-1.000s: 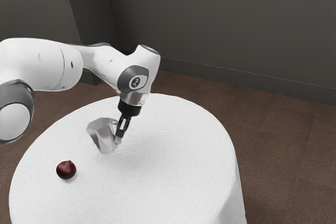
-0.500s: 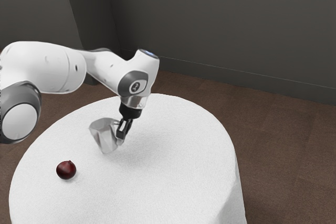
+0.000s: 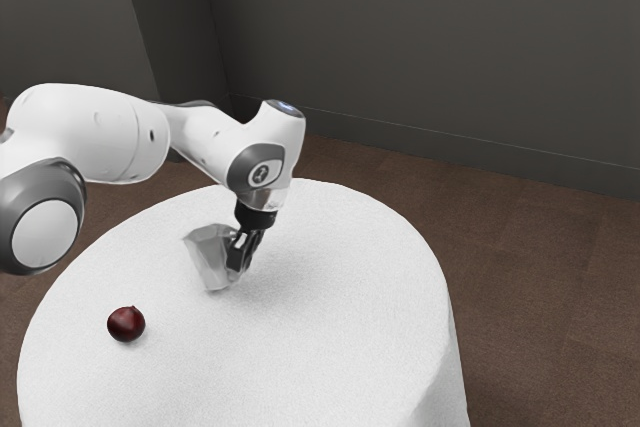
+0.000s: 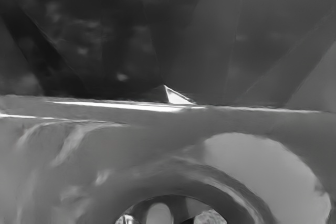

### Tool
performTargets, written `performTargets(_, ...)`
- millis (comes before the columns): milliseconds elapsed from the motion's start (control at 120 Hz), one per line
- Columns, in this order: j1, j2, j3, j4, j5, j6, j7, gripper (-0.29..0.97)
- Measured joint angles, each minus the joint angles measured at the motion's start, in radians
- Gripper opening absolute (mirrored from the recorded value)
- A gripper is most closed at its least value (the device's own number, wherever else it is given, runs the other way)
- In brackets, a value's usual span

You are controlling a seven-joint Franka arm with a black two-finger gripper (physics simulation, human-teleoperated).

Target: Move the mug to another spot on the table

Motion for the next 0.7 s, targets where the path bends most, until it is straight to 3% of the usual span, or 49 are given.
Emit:
performTargets(117, -0.001, 0.000, 0.000, -0.004, 0.001, 0.012, 0.006, 0.45)
performTargets(258, -0.004, -0.001, 0.000, -0.005, 0.001, 0.038, 0.011, 0.56)
performTargets(700, -0.019, -0.025, -0.002, -0.019, -0.044, 0.162, 0.006, 0.66)
